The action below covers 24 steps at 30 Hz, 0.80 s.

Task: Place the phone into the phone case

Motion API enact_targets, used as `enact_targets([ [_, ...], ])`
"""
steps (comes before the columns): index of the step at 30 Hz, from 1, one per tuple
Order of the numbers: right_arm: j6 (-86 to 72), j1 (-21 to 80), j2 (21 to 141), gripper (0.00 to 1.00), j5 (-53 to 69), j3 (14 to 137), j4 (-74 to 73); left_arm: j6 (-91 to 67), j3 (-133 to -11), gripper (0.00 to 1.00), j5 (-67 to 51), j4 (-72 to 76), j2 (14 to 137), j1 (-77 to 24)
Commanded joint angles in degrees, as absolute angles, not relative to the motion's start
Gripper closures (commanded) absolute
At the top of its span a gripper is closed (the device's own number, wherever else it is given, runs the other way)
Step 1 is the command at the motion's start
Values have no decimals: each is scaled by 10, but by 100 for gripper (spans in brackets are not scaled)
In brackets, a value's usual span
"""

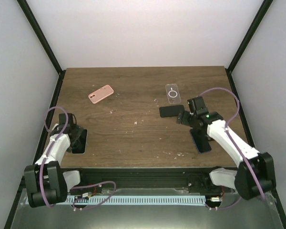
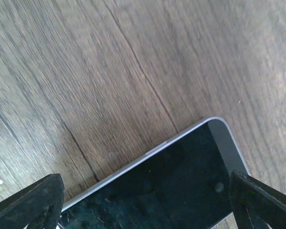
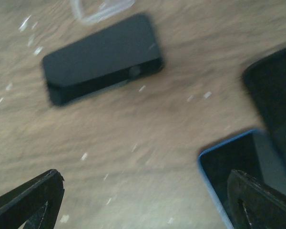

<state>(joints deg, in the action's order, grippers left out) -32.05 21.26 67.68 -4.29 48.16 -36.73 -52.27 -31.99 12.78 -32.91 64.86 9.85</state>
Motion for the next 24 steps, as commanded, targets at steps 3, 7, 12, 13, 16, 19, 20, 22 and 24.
enact_targets([
  [3, -227, 120, 766, 15, -113, 531, -307, -539, -281, 7, 56, -289, 640, 102],
  [7, -211, 49, 833, 38, -84, 537, -276, -547, -263, 9, 12, -273, 636, 102],
  [12, -247, -9, 895, 54, -44, 562, -255, -548, -253, 9, -29, -258, 640, 102],
  [13, -251, -17, 907, 55, -37, 568, -248, -546, -253, 9, -38, -259, 639, 102],
  [16, -274, -45, 940, 60, 4, 584, -230, -544, -252, 10, -69, -260, 633, 102],
  [19, -295, -51, 970, 62, 23, 591, -220, -536, -255, 10, -82, -275, 615, 102],
  [20, -303, -51, 980, 63, 18, 592, -221, -532, -258, 10, -82, -283, 606, 102],
  [22, -322, -52, 998, 62, 4, 598, -229, -526, -268, 9, -78, -300, 585, 103],
  [24, -338, -53, 1016, 62, -1, 604, -235, -524, -277, 8, -75, -314, 558, 102],
])
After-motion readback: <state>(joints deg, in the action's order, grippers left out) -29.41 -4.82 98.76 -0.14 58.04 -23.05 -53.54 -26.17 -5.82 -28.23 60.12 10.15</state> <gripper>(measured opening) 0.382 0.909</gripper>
